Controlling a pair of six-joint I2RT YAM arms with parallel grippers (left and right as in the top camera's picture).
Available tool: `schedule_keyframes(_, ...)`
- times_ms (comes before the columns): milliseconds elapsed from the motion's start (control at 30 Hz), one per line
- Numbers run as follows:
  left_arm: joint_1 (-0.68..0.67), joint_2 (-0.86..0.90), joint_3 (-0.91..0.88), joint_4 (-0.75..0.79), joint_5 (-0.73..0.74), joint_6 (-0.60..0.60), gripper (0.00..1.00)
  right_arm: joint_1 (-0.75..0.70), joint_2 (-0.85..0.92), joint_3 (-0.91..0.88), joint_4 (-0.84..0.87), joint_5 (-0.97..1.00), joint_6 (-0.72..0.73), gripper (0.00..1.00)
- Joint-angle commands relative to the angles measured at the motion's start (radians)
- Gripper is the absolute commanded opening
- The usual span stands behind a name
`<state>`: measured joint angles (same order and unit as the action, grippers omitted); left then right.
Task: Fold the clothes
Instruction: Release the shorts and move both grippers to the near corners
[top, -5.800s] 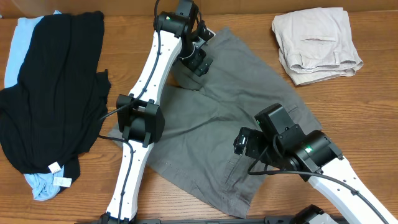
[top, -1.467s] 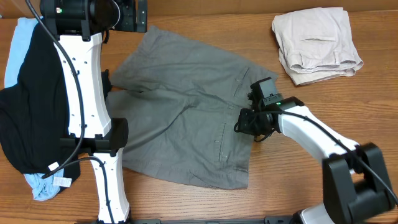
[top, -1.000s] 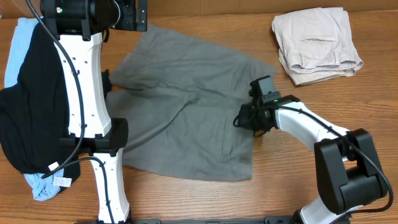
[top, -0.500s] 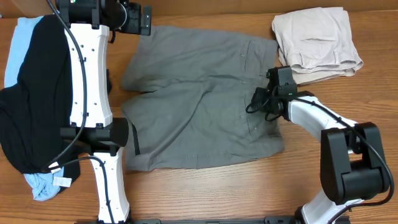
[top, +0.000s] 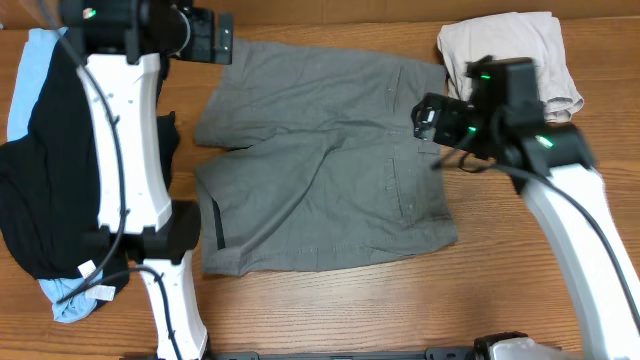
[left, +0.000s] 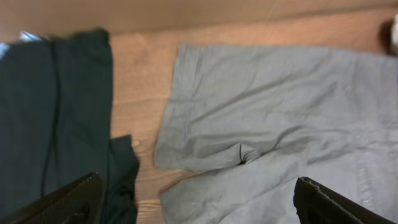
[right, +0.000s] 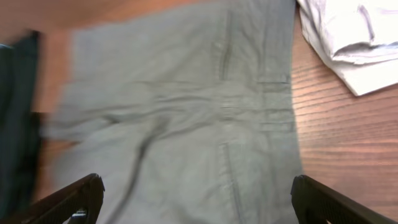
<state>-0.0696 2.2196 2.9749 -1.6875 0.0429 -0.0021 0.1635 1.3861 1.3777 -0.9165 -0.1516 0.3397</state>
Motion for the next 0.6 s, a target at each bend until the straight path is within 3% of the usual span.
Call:
schedule_keyframes(0, 0.004, -0.12, 0.029, -0.002, -0.017, -0.048, 1.0, -0.004, -0.128, 0.011, -0.094, -0.061, 0.001, 1.0)
schedule_keyframes(267, 0.004, -0.314, -0.047, -0.002, -0.008, -0.083, 1.0, -0.004, -0.342, 0.011, -0.217, -0.143, 0.008, 1.0)
schedule_keyframes(567, 0.004, -0.558, -0.51, -0.002, 0.032, -0.144, 1.0, -0.004, -0.38, -0.013, -0.339, -0.158, 0.035, 0.98)
